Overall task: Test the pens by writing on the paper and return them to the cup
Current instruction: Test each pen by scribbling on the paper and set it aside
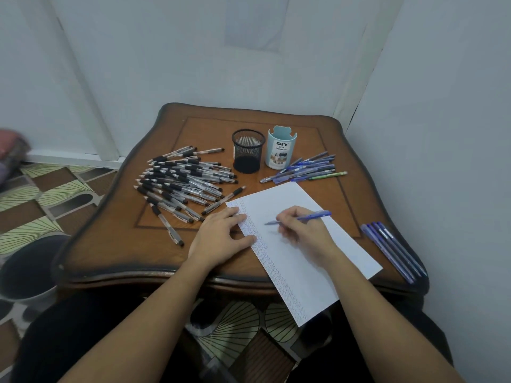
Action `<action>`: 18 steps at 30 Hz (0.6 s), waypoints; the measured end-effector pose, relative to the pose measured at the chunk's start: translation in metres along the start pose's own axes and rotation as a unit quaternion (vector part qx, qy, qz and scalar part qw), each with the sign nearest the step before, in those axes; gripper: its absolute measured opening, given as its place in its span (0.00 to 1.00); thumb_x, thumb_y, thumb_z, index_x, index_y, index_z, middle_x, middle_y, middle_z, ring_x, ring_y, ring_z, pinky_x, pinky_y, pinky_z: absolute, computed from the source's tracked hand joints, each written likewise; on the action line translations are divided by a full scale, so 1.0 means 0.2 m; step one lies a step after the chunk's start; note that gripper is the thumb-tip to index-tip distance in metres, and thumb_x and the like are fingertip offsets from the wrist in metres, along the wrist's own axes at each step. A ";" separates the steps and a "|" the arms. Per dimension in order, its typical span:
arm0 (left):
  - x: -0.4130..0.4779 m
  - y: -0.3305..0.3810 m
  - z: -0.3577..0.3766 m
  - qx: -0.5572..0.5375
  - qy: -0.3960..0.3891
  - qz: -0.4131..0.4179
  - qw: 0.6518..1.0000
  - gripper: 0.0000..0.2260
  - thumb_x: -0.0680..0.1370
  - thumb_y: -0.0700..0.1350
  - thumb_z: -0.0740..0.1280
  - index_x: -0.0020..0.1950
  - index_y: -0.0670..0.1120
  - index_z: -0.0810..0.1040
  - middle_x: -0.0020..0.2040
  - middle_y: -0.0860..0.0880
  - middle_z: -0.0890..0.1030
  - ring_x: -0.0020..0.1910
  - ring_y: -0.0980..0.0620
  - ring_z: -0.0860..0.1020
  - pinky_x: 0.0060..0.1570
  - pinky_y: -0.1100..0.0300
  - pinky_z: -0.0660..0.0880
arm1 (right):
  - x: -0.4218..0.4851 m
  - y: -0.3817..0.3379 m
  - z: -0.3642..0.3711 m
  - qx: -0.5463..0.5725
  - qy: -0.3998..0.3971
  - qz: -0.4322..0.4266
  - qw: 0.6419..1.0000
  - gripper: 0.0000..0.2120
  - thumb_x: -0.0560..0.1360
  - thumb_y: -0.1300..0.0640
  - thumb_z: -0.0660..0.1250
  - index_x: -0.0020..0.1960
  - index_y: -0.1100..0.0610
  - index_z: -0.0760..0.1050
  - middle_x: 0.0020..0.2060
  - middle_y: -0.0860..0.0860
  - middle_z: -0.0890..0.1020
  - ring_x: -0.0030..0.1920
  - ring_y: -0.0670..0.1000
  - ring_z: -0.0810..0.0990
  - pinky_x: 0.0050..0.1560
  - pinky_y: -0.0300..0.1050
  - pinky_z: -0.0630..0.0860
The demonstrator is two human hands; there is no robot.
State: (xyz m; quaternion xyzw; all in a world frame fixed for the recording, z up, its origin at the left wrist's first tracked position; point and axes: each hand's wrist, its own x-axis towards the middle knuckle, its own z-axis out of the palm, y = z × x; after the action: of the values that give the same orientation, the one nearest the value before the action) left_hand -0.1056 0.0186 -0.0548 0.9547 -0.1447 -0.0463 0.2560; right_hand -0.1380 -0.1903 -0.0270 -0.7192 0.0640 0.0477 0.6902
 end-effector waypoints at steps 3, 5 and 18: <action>0.00 0.00 0.00 0.004 0.000 0.001 1.000 0.30 0.73 0.66 0.66 0.73 0.56 0.69 0.76 0.56 0.64 0.74 0.52 0.61 0.72 0.51 0.57 | -0.01 0.05 0.02 -0.008 0.005 -0.009 1.000 0.07 0.79 0.65 0.65 0.44 0.59 0.79 0.29 0.52 0.78 0.33 0.49 0.76 0.35 0.39 0.72; 0.00 0.00 0.00 0.006 0.000 0.000 1.000 0.30 0.73 0.66 0.65 0.73 0.56 0.69 0.76 0.56 0.64 0.74 0.52 0.61 0.72 0.51 0.57 | -0.03 0.05 0.02 -0.034 -0.003 -0.014 0.999 0.08 0.77 0.67 0.66 0.44 0.58 0.81 0.33 0.51 0.82 0.36 0.46 0.80 0.38 0.36 0.75; 0.01 0.00 0.01 0.012 -0.005 -0.005 1.000 0.31 0.73 0.67 0.65 0.73 0.57 0.68 0.76 0.56 0.63 0.75 0.52 0.60 0.73 0.50 0.57 | -0.09 0.10 0.01 -0.158 -0.003 -0.059 0.986 0.07 0.74 0.64 0.69 0.41 0.55 0.84 0.36 0.51 0.84 0.37 0.43 0.77 0.37 0.35 0.70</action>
State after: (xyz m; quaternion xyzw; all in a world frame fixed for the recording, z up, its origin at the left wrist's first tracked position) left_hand -0.1036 0.0176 -0.0565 0.9580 -0.1420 -0.0503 0.2441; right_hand -0.1586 -0.1893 -0.0445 -0.8213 0.0111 0.0185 0.5701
